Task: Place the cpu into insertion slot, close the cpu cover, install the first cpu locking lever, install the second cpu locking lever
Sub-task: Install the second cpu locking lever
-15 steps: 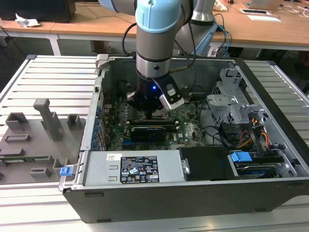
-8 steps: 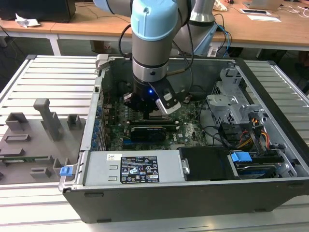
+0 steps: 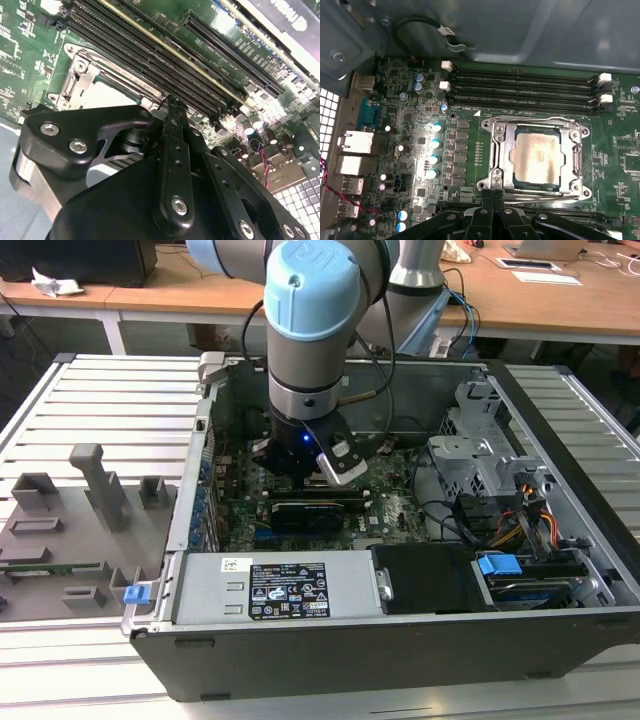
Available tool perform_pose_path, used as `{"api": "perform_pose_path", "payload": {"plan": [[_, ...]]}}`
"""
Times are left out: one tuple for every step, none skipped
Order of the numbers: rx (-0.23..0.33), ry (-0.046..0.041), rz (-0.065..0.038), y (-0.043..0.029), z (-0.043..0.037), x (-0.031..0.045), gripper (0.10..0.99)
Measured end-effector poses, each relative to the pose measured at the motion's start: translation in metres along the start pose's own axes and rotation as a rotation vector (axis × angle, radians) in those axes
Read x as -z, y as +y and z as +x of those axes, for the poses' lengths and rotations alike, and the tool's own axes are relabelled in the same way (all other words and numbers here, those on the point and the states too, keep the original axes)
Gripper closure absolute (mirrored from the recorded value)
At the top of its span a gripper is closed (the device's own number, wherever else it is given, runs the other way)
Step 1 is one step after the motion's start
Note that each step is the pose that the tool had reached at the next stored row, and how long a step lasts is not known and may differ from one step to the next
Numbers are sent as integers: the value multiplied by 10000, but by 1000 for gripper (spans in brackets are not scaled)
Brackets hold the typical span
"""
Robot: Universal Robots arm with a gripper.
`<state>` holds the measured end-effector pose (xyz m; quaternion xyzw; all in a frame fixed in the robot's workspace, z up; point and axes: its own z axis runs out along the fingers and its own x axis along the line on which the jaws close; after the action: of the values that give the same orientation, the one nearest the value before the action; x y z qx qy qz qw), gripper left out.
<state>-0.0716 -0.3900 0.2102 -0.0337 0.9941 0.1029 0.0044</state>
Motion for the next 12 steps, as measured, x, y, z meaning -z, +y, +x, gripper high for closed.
{"api": "perform_pose_path", "payload": {"plan": [[0,-3,-63,-6,0,-5,976],[0,-8,-123,-12,1,-12,976],[0,-13,-189,-22,1,-23,976],[0,-15,-219,-26,2,-31,976],[-1,-18,-248,-30,3,-39,976],[-2,-21,-278,-38,10,-46,976],[-1,-20,-303,-42,14,-52,976],[0,-24,-336,-44,15,-60,976],[-1,-25,-379,-46,16,-66,976],[-1,-29,-430,-48,16,-73,976],[-1,-33,-485,-49,16,-80,976],[-2,-38,-543,-50,17,-86,976]]}}
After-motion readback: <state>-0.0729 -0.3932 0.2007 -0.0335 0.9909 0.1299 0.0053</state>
